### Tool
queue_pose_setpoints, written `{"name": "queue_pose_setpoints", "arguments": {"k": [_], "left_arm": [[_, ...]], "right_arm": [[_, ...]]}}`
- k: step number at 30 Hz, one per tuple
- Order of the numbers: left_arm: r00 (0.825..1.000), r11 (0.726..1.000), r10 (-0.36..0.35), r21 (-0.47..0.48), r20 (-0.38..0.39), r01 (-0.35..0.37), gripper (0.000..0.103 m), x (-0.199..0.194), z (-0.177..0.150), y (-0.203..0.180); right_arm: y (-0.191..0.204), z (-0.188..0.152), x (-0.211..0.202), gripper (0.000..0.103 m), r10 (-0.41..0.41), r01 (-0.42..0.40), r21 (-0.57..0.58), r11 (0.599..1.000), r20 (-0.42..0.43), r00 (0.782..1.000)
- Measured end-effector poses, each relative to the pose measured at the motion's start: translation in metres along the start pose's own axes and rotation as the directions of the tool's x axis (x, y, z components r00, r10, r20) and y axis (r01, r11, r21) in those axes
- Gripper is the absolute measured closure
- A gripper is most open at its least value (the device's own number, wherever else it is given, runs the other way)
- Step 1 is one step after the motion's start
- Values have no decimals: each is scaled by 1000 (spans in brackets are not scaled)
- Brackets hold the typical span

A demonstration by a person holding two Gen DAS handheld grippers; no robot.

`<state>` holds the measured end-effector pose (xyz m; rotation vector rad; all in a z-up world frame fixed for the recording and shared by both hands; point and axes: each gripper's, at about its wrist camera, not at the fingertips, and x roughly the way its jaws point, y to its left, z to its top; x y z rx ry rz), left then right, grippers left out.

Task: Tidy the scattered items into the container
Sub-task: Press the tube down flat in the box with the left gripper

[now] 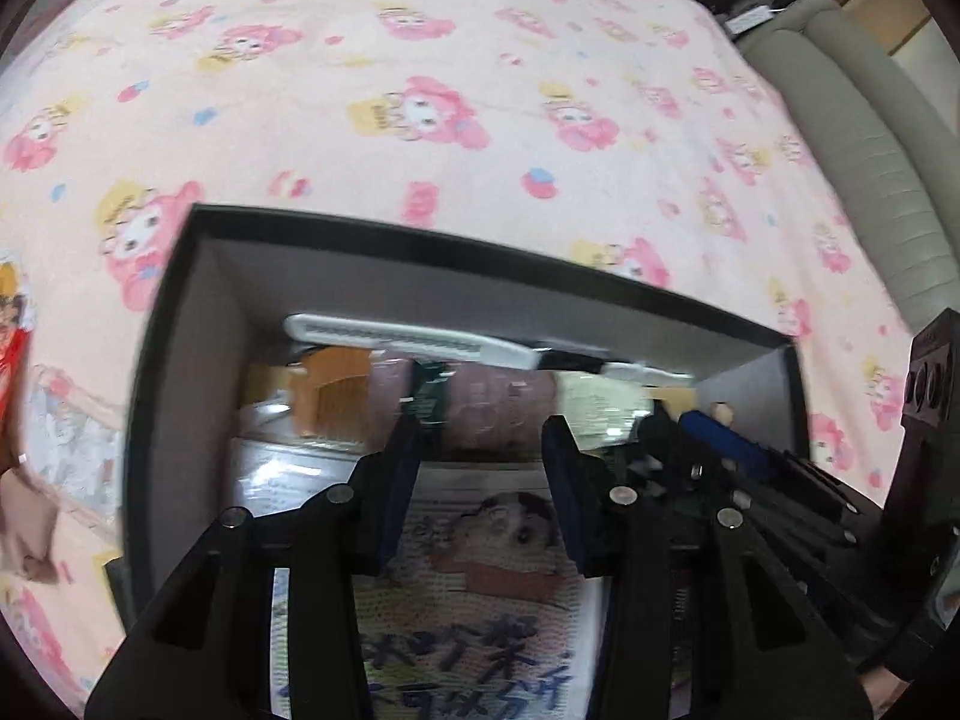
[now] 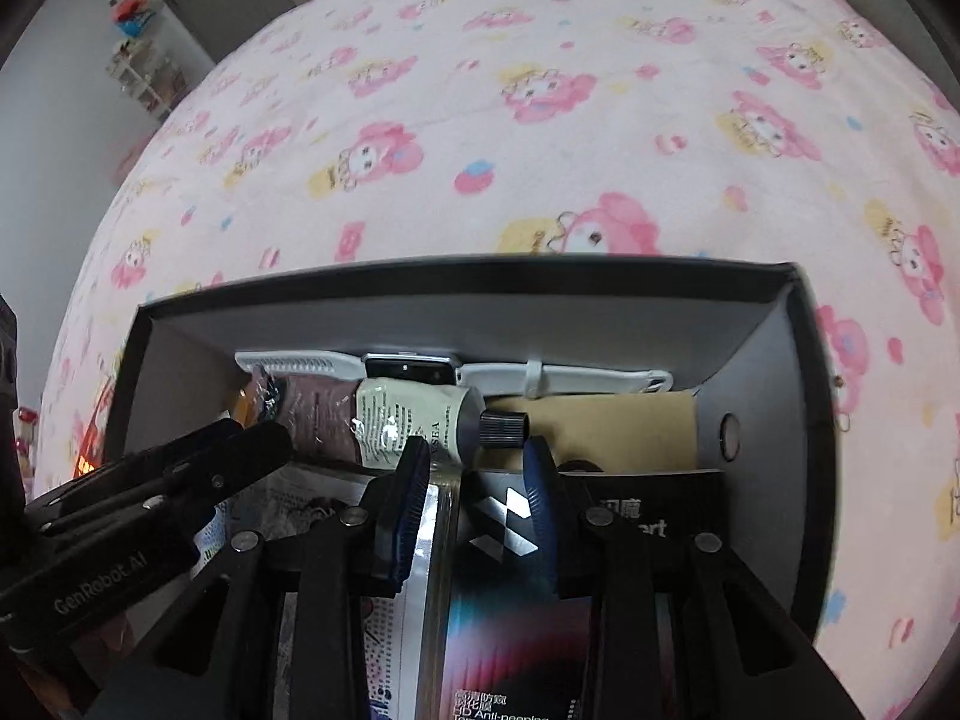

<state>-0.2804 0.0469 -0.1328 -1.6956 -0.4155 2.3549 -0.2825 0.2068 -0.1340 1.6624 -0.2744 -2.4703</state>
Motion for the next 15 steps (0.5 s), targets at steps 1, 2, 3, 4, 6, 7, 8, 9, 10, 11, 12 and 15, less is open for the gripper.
{"name": "queue_pose_setpoints", "arguments": {"k": [1, 2, 3, 4, 6, 7, 8, 9, 10, 11, 12, 15], "left_arm": [[1000, 1000, -23, 4, -6, 23, 60, 2, 0, -3], [999, 999, -34, 11, -16, 34, 60, 5, 1, -7], [999, 999, -29, 14, -25, 30, 60, 8, 1, -10], [999, 1000, -7, 14, -37, 7, 60, 13, 0, -12], [997, 999, 39, 7, -66, -39, 60, 20, 1, -14], [996, 998, 55, 1, -74, -55, 60, 23, 0, -12], [995, 998, 66, -4, -74, -66, 60, 24, 1, -10], [994, 997, 81, -9, -71, -82, 60, 24, 1, -7], [993, 995, 93, -15, -65, -95, 60, 24, 1, -4], [993, 994, 101, -25, -59, -103, 60, 23, 1, 0], [993, 994, 99, -36, -57, -101, 60, 22, 1, 3], [996, 994, 85, -59, -38, -87, 61, 15, 1, 8]], "right_arm": [[-3, 0, -6, 74, -34, 34, 20, 999, 24, 999], [-7, 1, -10, 74, -83, 81, 53, 995, 47, 995], [-9, 0, -11, 74, -114, 110, 68, 992, 55, 992], [-7, 0, -6, 74, -126, 123, 51, 991, 47, 991], [-3, -1, 8, 74, -116, 116, 17, 993, -2, 993], [-3, -1, 15, 75, -102, 103, 18, 995, -29, 994], [-4, 0, 17, 74, -93, 94, 24, 995, -41, 995], [-5, 0, 18, 74, -78, 80, 29, 996, -43, 996], [-5, 0, 19, 74, -59, 60, 29, 998, -41, 997], [-3, 0, 20, 74, -31, 32, 21, 999, -47, 998], [0, -1, 20, 74, -9, 9, 1, 1000, -52, 999], [19, -2, 22, 75, 40, -45, -85, 995, -62, 997]]}}
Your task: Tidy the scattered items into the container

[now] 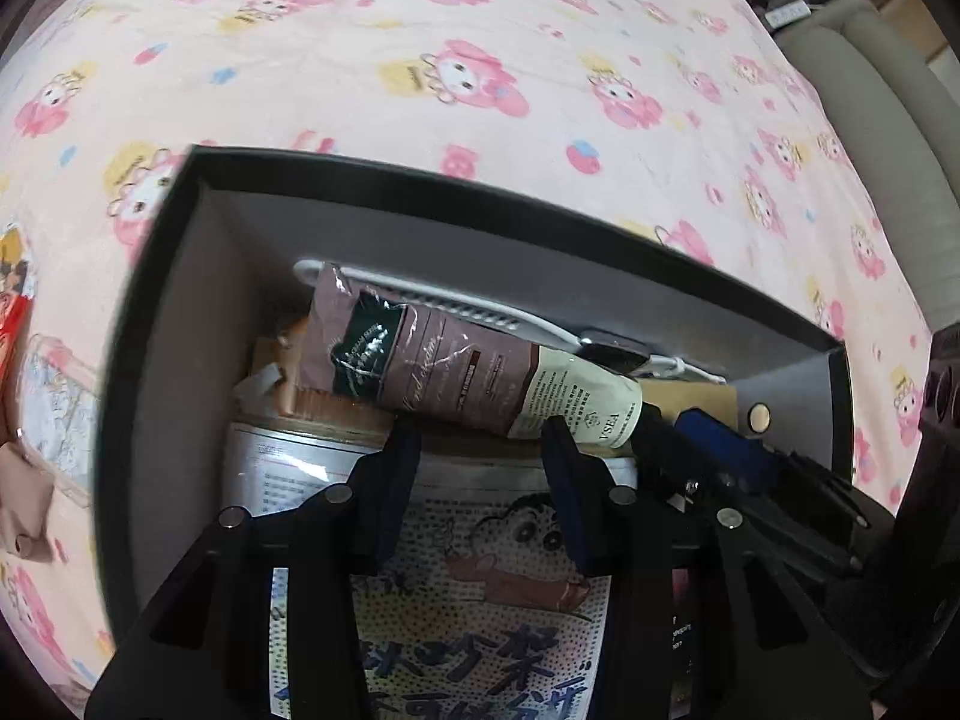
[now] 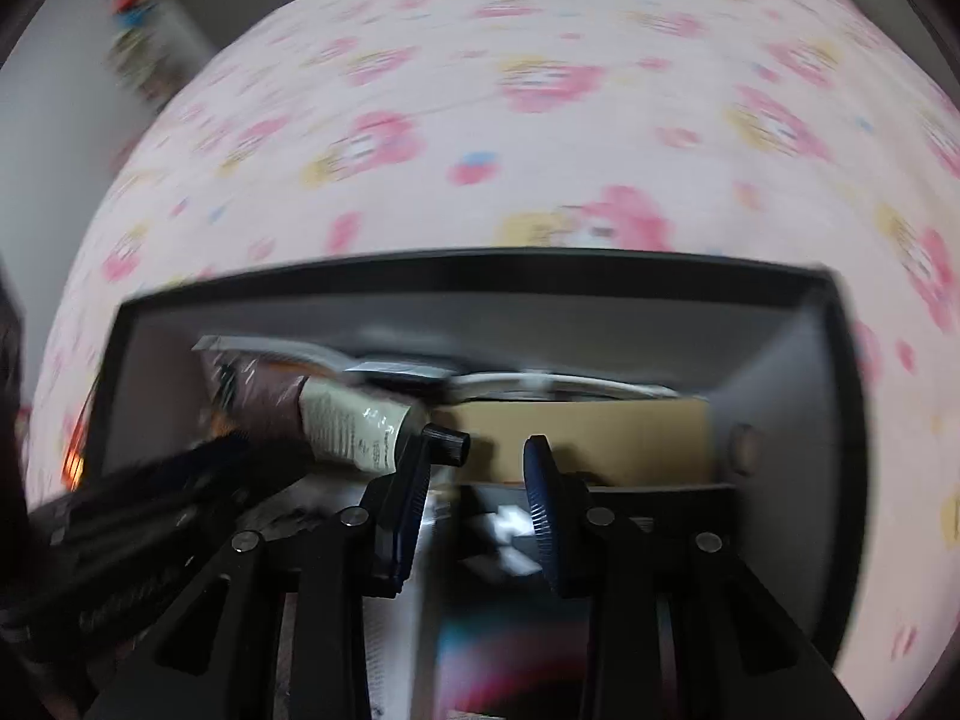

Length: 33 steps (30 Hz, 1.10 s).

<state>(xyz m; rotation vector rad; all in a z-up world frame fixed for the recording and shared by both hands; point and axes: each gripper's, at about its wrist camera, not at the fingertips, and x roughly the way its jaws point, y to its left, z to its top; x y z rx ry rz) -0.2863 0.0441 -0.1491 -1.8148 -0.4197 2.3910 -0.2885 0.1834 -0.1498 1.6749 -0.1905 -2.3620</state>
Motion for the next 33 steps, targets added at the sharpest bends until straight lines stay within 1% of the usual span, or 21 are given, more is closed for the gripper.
{"name": "queue_pose_setpoints", "arguments": {"k": [1, 3, 5, 7, 8, 9, 10, 12, 13, 15, 16, 18, 19, 21, 24, 26, 27, 29, 30, 31, 33], "left_arm": [[1000, 1000, -18, 5, 4, 18, 60, -3, 0, 0], [998, 998, -64, 15, 1, 64, 60, -6, -1, -2], [995, 992, -102, 72, -7, 102, 59, -10, -4, -14], [989, 978, -137, 149, -60, 145, 60, -5, -8, -32], [986, 973, -145, 172, -83, 157, 59, -2, -9, -40], [981, 964, -156, 201, -113, 177, 59, 2, -13, -49], [979, 956, -155, 228, -133, 183, 59, 7, -16, -57], [983, 950, -114, 272, -143, 150, 59, 15, -20, -71], [987, 949, -89, 288, -132, 124, 59, 17, -21, -75], [993, 952, -50, 297, -103, 79, 59, 18, -18, -79], [996, 953, -19, 299, -87, 44, 59, 19, -16, -79], [997, 958, 17, 286, -78, 6, 60, 21, -11, -74], [997, 962, 14, 274, -78, 8, 61, 21, -10, -70], [996, 967, -26, 251, -87, 47, 61, 19, -7, -63], [996, 976, -44, 209, -83, 60, 61, 19, -4, -53], [995, 979, -66, 187, -74, 79, 57, 15, -6, -51], [995, 979, -70, 189, -65, 81, 53, 12, -7, -51], [997, 975, -76, 209, -32, 81, 49, 3, -12, -50], [997, 973, -80, 217, -12, 81, 42, -3, -14, -50], [996, 972, -87, 219, 6, 84, 34, -10, -16, -49], [994, 971, -99, 222, 51, 86, 29, -28, -19, -44]], "right_arm": [[1, 0, -1, 75, 6, -6, -1, 1000, 5, 1000], [-4, 1, -7, 75, 33, -33, 34, 999, 12, 999], [-14, 3, -20, 75, -5, 1, 81, 997, 49, 999], [-18, 4, -34, 74, -64, 56, 96, 994, 91, 994], [-19, 3, -39, 75, -104, 94, 98, 991, 102, 989], [-20, 3, -42, 74, -128, 117, 101, 988, 107, 986], [-20, 2, -43, 74, -134, 122, 102, 987, 110, 985], [-22, 0, -41, 73, -118, 108, 107, 988, 87, 989], [-23, 0, -39, 73, -117, 108, 109, 988, 77, 990], [-25, 1, -32, 73, -114, 108, 110, 988, 49, 992], [-28, 1, -30, 73, -110, 105, 123, 987, 40, 993], [-32, 0, -29, 73, -86, 81, 138, 987, 31, 996], [-32, 1, -29, 73, -79, 74, 142, 987, 30, 996], [-32, 1, -29, 73, -75, 70, 147, 987, 29, 997], [-32, 2, -29, 72, -70, 65, 143, 988, 32, 997], [-34, 0, -34, 73, -54, 46, 153, 987, 48, 997], [-33, -2, -38, 73, -52, 43, 153, 987, 55, 997], [-32, -7, -48, 71, -62, 50, 146, 988, 79, 995], [-31, -9, -54, 68, -81, 67, 143, 987, 91, 993], [-30, -12, -61, 62, -103, 87, 142, 986, 109, 989], [-28, -17, -83, 60, -113, 91, 136, 986, 164, 980]]}}
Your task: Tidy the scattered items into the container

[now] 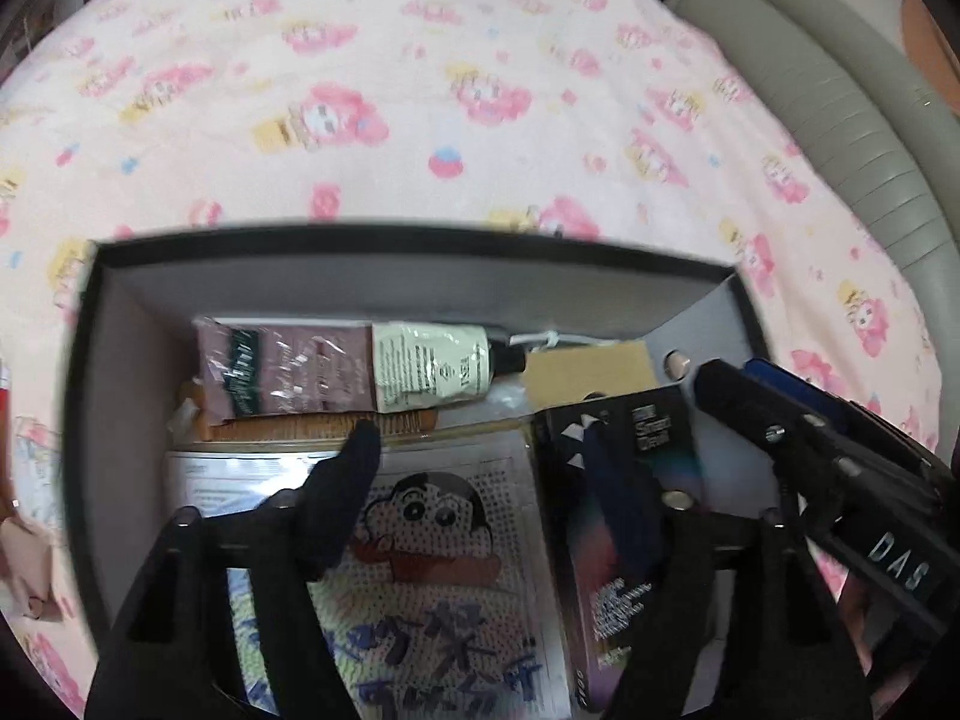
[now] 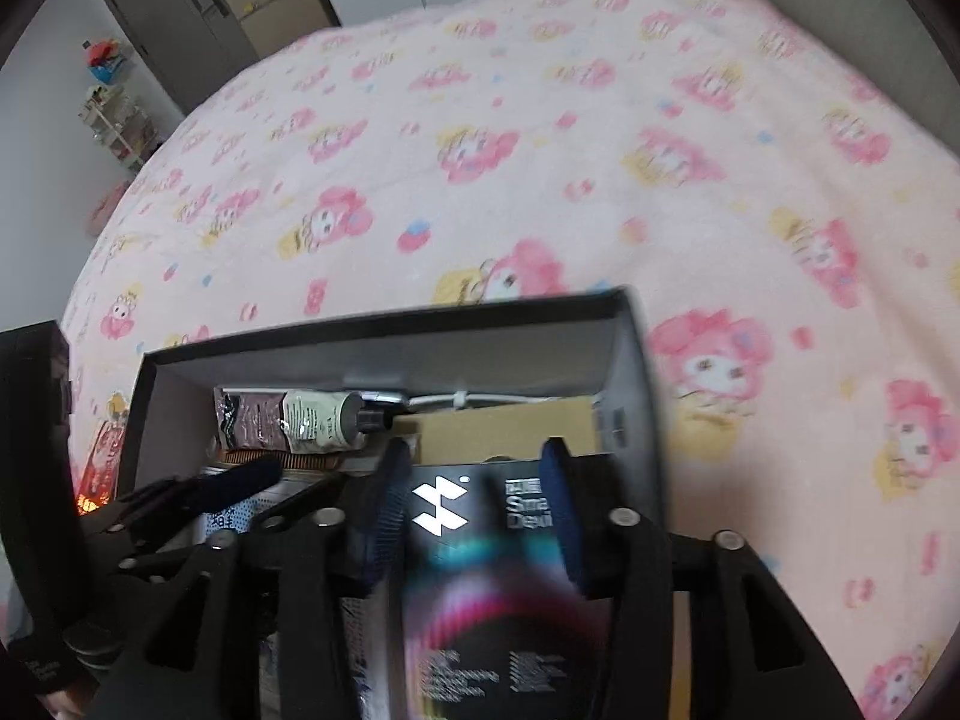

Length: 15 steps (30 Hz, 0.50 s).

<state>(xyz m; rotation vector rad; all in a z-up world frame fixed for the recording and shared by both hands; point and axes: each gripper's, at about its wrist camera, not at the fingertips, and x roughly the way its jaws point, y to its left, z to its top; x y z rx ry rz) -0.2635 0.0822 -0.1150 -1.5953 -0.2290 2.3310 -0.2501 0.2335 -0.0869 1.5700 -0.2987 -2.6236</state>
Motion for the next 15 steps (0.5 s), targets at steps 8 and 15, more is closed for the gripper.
{"name": "queue_pose_setpoints", "arguments": {"k": [8, 15], "left_arm": [[974, 998, 46, 42, 222, -56, 9, -95, -11, 4], [929, 985, 146, 36, 339, -168, 3, -164, -36, -4]], "right_arm": [[-17, -24, -80, 33, -27, 0, 137, 991, 195, 980], [-2, -64, -123, 33, -90, 59, 154, 986, 205, 975]]}}
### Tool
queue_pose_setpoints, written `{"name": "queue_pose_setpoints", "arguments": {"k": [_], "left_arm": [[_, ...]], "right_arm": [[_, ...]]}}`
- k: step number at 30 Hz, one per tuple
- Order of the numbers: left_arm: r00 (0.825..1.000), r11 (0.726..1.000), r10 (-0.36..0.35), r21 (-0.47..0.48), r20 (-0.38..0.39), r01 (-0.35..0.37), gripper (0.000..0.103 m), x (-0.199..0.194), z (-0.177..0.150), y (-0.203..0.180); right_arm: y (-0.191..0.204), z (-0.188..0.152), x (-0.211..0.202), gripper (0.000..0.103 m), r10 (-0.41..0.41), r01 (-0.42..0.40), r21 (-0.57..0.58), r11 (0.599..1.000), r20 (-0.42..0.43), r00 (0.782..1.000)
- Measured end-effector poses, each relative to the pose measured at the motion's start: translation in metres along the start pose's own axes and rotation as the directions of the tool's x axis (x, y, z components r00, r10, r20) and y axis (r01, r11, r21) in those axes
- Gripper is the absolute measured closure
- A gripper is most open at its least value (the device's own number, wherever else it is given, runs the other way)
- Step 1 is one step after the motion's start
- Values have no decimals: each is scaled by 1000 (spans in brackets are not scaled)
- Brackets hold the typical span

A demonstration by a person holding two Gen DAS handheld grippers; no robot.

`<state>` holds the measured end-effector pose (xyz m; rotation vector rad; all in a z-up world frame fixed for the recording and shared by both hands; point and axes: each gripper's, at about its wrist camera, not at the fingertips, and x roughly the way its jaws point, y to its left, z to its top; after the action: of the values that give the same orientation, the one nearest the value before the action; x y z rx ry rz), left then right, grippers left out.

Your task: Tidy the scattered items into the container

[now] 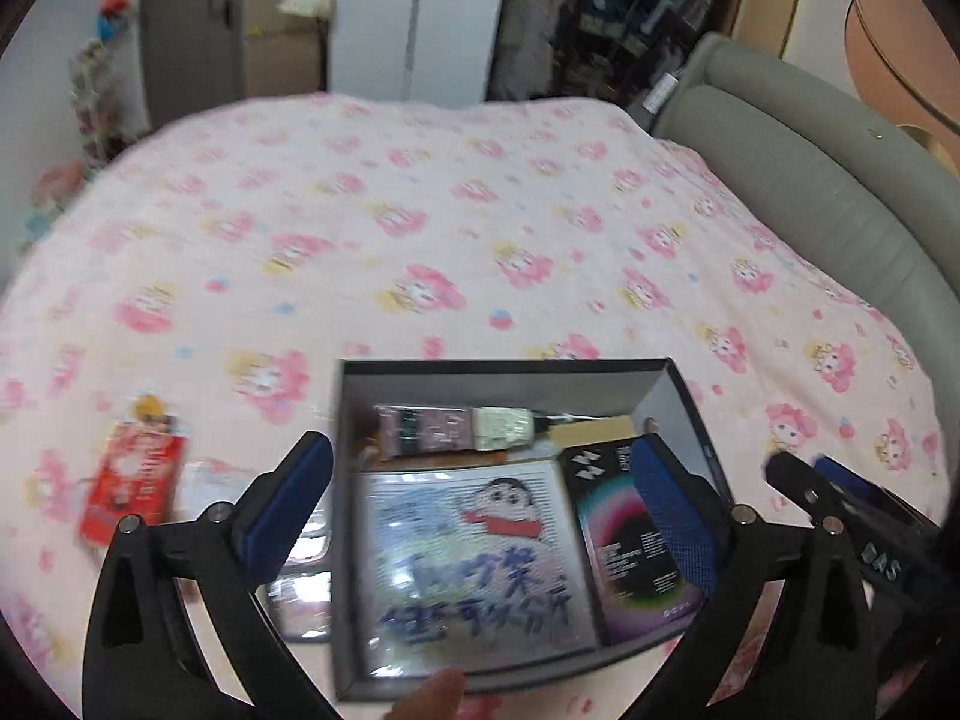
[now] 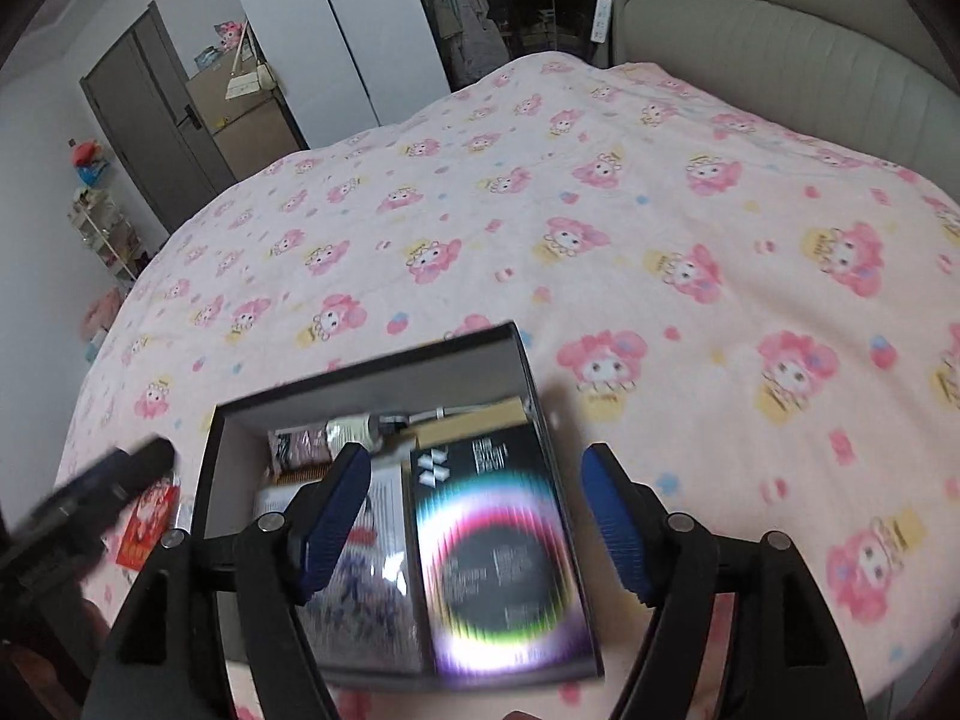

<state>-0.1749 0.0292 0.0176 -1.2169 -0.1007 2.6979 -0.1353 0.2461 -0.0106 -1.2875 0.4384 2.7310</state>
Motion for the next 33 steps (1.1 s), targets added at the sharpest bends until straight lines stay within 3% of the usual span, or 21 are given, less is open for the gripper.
{"name": "queue_pose_setpoints", "arguments": {"k": [5, 10, 16, 27, 33], "left_arm": [[998, 1000, -9, 22, 63, 8, 1, -61, -14, -4], [991, 998, 34, 52, 128, -41, 1, -114, -42, -9], [983, 998, 43, 26, 178, -49, 1, -157, -80, -1], [983, 994, 108, 0, 149, -109, 1, -163, -121, 12], [986, 996, 88, -19, 140, -86, 1, -164, -128, 15]], "right_arm": [[13, -25, -53, 32, 0, 1, -27, 1000, 47, 999], [30, -56, -97, 31, -31, 41, -88, 995, 120, 992], [40, -88, -134, 30, -44, 67, -121, 990, 186, 982], [45, -115, -147, 30, -21, 51, -150, 987, 192, 981], [48, -124, -144, 30, -7, 34, -158, 987, 169, 986]]}}
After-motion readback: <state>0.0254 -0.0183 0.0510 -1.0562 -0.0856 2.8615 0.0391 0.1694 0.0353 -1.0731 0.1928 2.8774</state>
